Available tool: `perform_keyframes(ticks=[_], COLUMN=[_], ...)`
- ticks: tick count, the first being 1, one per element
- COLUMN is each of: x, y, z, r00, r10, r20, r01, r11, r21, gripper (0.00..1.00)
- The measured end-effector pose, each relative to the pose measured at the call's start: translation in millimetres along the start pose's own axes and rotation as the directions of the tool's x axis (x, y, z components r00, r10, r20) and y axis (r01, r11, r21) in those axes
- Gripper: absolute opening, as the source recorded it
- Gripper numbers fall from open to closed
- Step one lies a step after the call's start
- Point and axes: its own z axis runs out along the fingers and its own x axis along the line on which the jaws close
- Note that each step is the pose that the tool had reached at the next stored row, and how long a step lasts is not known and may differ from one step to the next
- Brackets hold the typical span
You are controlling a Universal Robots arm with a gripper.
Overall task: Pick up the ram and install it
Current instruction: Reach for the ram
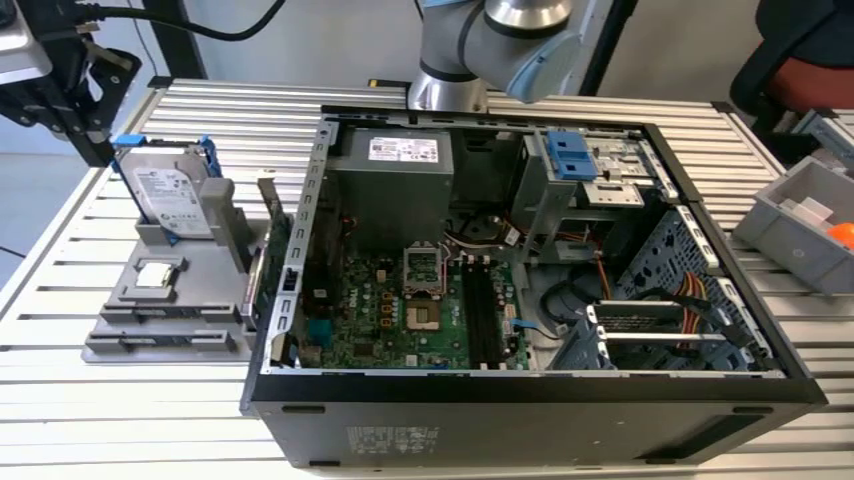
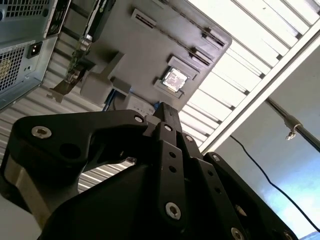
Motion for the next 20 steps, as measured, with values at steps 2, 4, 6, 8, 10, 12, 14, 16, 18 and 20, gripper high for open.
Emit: perform_keyframes(ticks=[2,4,6,8,10,12,14,16,18,20], x=[-0.3,-0.7,-1.1,-1.6,-2.0,-2.4,-2.8,-2.9,-2.9,-2.9], y=[-1.2,-2.5,-4.0,-5.8,-7.6,-9.4,-11.7,-14.2,-16.7,-18.7], z=[0.0,-0.1,-0.1,-0.2,-0.3,-0.3,-0.4,-0.5,-0.5,-0.6], r00=[1.0000,1.0000,1.0000,1.0000,1.0000,1.0000,1.0000,1.0000,1.0000,1.0000], r10=[0.000,0.000,0.000,0.000,0.000,0.000,0.000,0.000,0.000,0.000], r20=[-0.0002,-0.0004,-0.0007,-0.0009,-0.0012,-0.0014,-0.0017,-0.0018,-0.0018,-0.0018], r01=[0.000,0.000,0.000,0.000,0.000,0.000,0.000,0.000,0.000,0.000], r11=[1.0000,1.0000,1.0000,1.0000,1.0000,1.0000,1.0000,1.0000,1.0000,1.0000], r21=[0.0000,0.0000,0.0000,0.0000,0.0000,0.0000,0.0000,0.0000,0.0000,0.0000], gripper=[0.00,0.00,0.00,0.00,0.00,0.00,0.00,0.00,0.00,0.00])
